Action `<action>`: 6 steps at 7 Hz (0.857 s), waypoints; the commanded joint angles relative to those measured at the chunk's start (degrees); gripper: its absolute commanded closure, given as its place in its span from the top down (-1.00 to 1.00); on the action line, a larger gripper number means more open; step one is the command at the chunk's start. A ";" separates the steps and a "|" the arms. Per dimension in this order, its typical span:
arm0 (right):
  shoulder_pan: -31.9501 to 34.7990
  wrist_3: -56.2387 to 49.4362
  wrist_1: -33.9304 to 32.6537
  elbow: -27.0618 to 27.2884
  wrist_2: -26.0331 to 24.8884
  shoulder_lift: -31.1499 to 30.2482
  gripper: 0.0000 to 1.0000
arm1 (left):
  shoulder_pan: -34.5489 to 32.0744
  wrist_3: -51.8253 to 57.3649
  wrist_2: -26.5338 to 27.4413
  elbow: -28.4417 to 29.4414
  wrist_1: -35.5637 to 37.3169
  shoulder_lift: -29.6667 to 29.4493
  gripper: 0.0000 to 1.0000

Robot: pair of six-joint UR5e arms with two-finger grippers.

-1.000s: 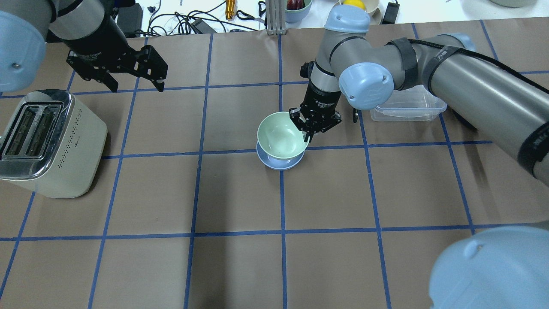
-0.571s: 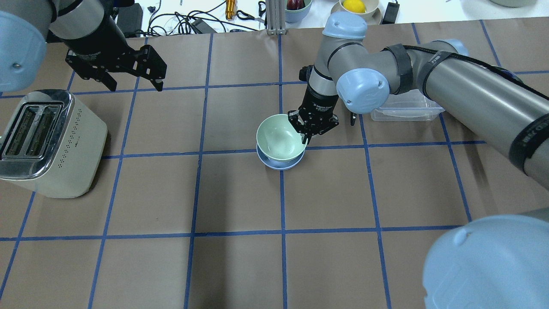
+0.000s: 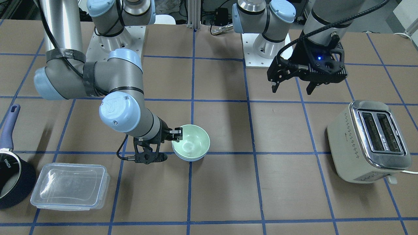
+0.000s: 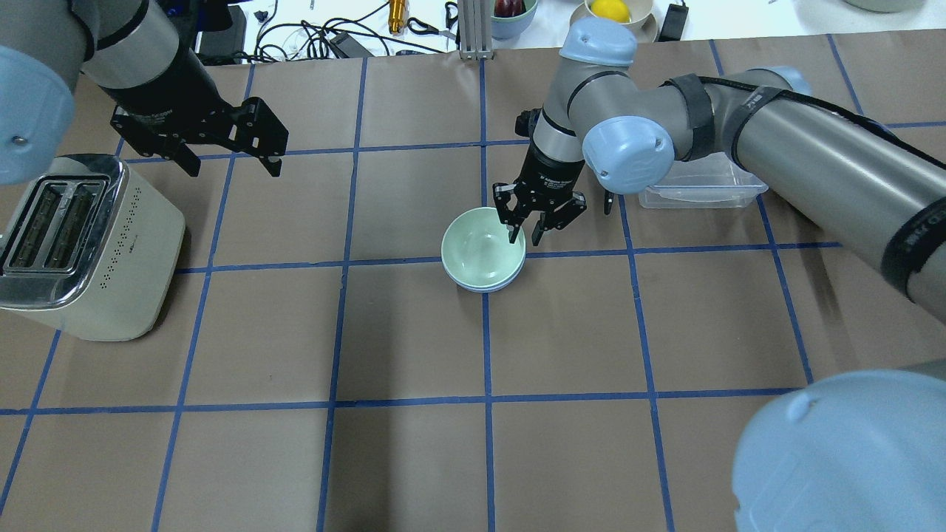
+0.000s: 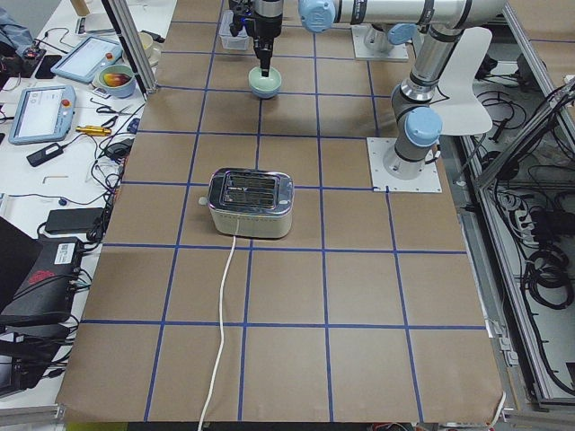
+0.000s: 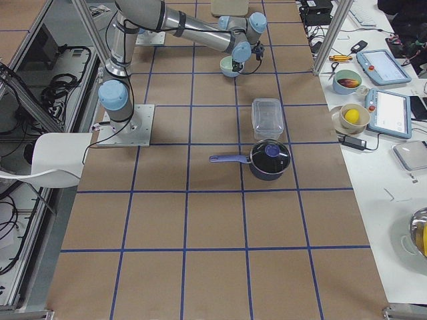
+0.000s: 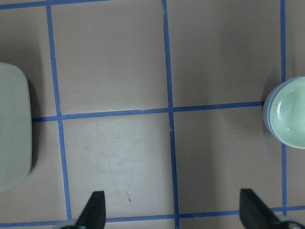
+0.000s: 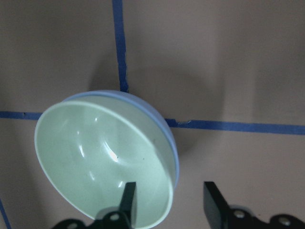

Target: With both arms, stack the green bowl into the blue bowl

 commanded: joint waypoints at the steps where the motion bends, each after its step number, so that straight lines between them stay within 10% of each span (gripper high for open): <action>1: -5.42 -0.55 4.52 -0.03 -1.92 -6.57 1.00 | 0.16 0.01 0.10 0.28 0.35 -0.15 1.00; 6: -11.53 -1.00 19.92 -0.20 -14.31 -24.77 1.00 | -0.01 0.45 1.43 -0.24 -0.44 1.09 1.00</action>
